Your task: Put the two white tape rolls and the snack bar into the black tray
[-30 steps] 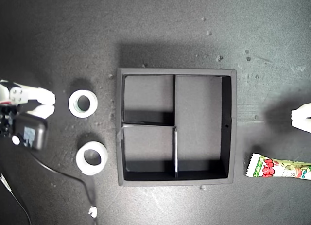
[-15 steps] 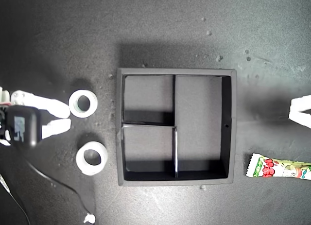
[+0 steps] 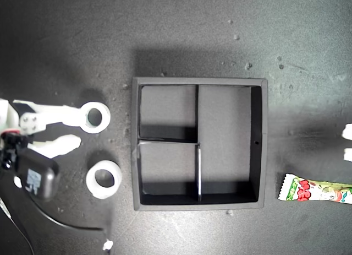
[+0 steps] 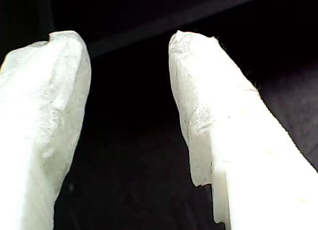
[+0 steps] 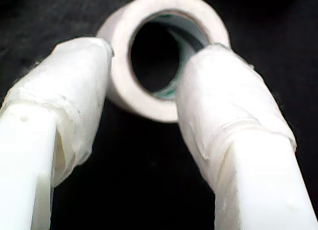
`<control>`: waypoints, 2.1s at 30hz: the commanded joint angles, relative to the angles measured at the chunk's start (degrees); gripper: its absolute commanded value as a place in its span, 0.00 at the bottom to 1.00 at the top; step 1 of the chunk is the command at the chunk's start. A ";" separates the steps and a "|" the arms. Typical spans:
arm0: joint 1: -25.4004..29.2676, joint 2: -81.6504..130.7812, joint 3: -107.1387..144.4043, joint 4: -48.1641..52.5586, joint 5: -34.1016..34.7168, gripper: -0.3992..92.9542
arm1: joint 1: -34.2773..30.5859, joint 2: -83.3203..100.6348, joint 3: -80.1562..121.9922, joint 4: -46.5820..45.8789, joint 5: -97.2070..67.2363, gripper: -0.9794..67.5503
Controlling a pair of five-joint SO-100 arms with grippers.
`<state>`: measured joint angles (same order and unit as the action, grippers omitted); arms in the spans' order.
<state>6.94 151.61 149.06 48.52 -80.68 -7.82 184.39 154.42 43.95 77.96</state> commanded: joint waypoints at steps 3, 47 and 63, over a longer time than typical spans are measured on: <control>1.14 -17.93 -10.28 -1.14 0.97 0.13 | -1.93 -31.11 -36.21 15.38 -4.48 0.29; -4.92 -43.59 -23.64 1.58 -0.62 0.00 | -37.09 -55.63 -7.21 -14.68 60.29 0.49; -2.90 -41.22 -24.96 1.41 2.46 0.00 | -33.49 -69.87 3.78 -28.56 53.44 0.52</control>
<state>3.08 107.75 127.09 50.01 -79.01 -43.24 116.28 157.15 15.64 138.52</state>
